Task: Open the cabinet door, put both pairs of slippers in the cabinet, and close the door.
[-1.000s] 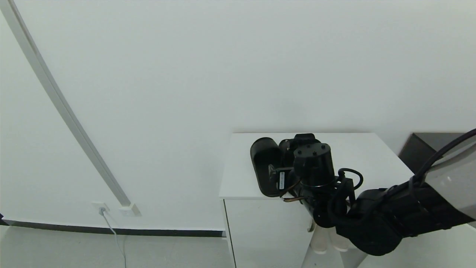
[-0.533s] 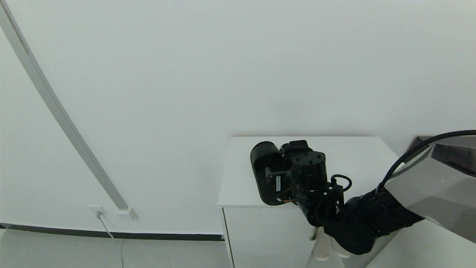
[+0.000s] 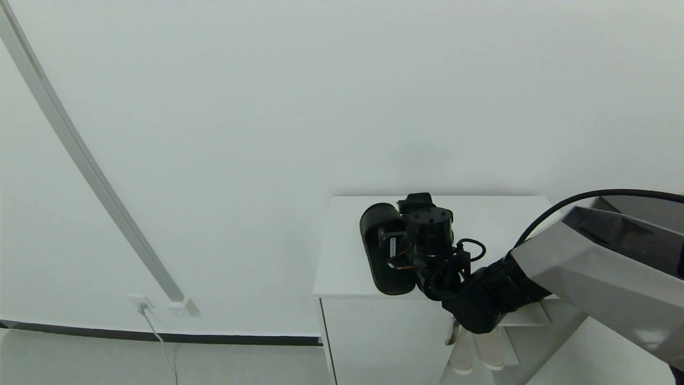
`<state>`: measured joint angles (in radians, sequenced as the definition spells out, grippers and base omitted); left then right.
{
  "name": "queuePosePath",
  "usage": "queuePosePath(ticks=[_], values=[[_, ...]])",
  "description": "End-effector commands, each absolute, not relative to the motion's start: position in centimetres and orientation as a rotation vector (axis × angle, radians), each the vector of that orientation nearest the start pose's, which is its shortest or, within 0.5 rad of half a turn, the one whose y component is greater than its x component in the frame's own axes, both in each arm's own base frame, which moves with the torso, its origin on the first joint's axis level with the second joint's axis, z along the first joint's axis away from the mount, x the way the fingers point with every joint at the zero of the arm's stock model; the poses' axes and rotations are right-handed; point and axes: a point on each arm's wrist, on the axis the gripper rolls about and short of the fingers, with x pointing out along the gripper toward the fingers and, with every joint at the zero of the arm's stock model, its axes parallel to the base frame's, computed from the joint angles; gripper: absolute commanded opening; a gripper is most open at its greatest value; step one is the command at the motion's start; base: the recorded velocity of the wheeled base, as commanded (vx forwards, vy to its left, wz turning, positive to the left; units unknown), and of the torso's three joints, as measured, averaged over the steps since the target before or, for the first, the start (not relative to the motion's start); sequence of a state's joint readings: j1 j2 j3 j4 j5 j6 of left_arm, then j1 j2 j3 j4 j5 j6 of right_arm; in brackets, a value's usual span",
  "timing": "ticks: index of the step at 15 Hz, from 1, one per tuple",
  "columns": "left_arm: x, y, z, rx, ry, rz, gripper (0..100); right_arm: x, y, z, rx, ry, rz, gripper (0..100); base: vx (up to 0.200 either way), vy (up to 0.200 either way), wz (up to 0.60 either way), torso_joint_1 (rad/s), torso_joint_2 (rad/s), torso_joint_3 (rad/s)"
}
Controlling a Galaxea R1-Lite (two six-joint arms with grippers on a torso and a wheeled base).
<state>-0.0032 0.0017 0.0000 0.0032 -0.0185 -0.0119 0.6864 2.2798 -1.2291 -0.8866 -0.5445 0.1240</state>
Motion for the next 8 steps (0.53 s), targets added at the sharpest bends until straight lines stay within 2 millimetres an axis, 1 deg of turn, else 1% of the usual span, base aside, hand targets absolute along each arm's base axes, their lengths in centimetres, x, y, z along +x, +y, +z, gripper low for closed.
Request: queuePosePath(ticks=[1, 5, 7, 8], values=[[-2.27, -0.03, 7.52, -0.012, 0.005, -0.021, 0, 36.72, 27.63, 8.39, 0.013, 0.151, 0.117, 100, 0.0, 0.0, 0.0, 0.0, 0.0, 0.0], [-2.27, -0.03, 7.54, -0.012, 0.003, -0.021, 0, 37.29, 27.62, 8.51, -0.006, 0.144, 0.111, 100, 0.0, 0.0, 0.0, 0.0, 0.0, 0.0], [-2.27, -0.03, 7.54, -0.012, 0.003, -0.021, 0, 37.67, 27.47, 8.17, -0.007, 0.147, 0.104, 100, 0.0, 0.0, 0.0, 0.0, 0.0, 0.0], [-2.27, -0.03, 7.52, -0.012, 0.005, -0.021, 0, 37.68, 27.47, 8.08, -0.009, 0.149, 0.103, 0, 0.0, 0.0, 0.0, 0.0, 0.0, 0.0]])
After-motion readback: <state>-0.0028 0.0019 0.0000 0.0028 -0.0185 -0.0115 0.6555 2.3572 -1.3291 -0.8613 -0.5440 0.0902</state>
